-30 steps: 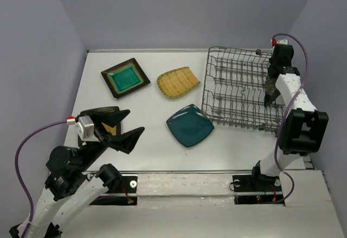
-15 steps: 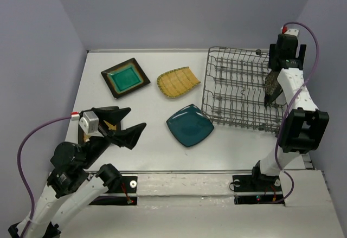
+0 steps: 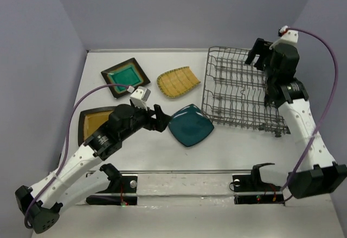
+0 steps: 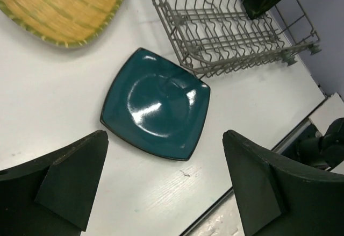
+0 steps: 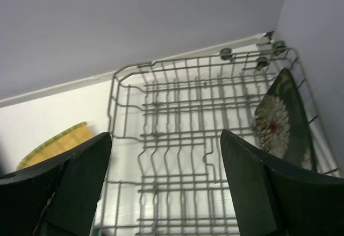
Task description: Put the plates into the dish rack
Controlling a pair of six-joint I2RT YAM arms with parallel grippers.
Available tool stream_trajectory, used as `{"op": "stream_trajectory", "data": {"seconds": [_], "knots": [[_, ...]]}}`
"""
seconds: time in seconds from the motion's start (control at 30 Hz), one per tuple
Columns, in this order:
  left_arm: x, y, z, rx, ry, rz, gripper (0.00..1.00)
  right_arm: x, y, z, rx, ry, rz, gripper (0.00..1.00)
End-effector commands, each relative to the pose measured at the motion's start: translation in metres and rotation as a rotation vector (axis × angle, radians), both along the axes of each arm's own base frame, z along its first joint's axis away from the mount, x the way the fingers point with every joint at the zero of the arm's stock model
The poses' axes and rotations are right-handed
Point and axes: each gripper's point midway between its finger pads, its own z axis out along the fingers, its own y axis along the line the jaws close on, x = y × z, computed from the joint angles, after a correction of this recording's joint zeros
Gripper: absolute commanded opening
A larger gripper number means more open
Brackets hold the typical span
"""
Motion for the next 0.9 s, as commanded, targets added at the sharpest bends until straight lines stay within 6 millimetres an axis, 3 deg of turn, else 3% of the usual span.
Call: {"op": "stream_trajectory", "data": {"seconds": [0.0, 0.03, 0.07, 0.1, 0.13, 0.17, 0.2, 0.23, 0.27, 0.3, 0.37, 0.63, 0.8, 0.87], "knots": [[-0.002, -0.016, 0.004, -0.126, 0.075, -0.017, 0.99, -0.031, 0.031, 0.003, 0.171, -0.089, 0.16, 0.87], [-0.003, -0.021, -0.014, -0.146, 0.132, -0.01, 0.98, -0.038, 0.035, -0.001, 0.184, -0.089, 0.18, 0.87], [-0.003, -0.024, -0.025, -0.156, 0.166, -0.007, 0.9, -0.044, 0.042, -0.021, 0.207, -0.055, 0.203, 0.87], [0.001, -0.03, -0.025, -0.194, 0.165, -0.013, 0.87, -0.055, 0.05, -0.017, 0.227, -0.078, 0.258, 0.87], [0.005, -0.036, -0.067, -0.168, 0.259, 0.015, 0.73, -0.064, 0.058, -0.027, 0.252, -0.065, 0.3, 0.87], [0.005, -0.036, -0.066, -0.182, 0.273, 0.021, 0.67, -0.064, 0.058, -0.027, 0.253, -0.065, 0.3, 0.87], [0.01, -0.04, -0.088, -0.165, 0.305, 0.039, 0.64, -0.073, 0.069, -0.038, 0.276, -0.047, 0.365, 0.87], [0.017, -0.041, -0.104, -0.149, 0.33, 0.072, 0.64, -0.082, 0.075, -0.044, 0.295, -0.04, 0.402, 0.87], [0.02, -0.041, -0.1, -0.16, 0.314, 0.08, 0.65, -0.082, 0.079, -0.054, 0.304, -0.02, 0.419, 0.87], [0.024, -0.041, -0.12, -0.121, 0.348, 0.099, 0.67, -0.091, 0.081, -0.049, 0.311, -0.041, 0.439, 0.87], [0.032, -0.044, -0.141, -0.086, 0.381, 0.13, 0.75, -0.101, 0.088, -0.051, 0.329, -0.049, 0.486, 0.87], [0.062, -0.051, -0.175, -0.061, 0.4, 0.181, 0.79, -0.13, 0.109, -0.073, 0.388, -0.045, 0.625, 0.86], [0.078, -0.051, -0.19, -0.05, 0.393, 0.201, 0.73, -0.132, 0.113, -0.084, 0.406, -0.028, 0.641, 0.85], [0.087, -0.041, -0.196, -0.042, 0.378, 0.261, 0.67, -0.132, 0.113, -0.085, 0.411, -0.029, 0.644, 0.84]]}}
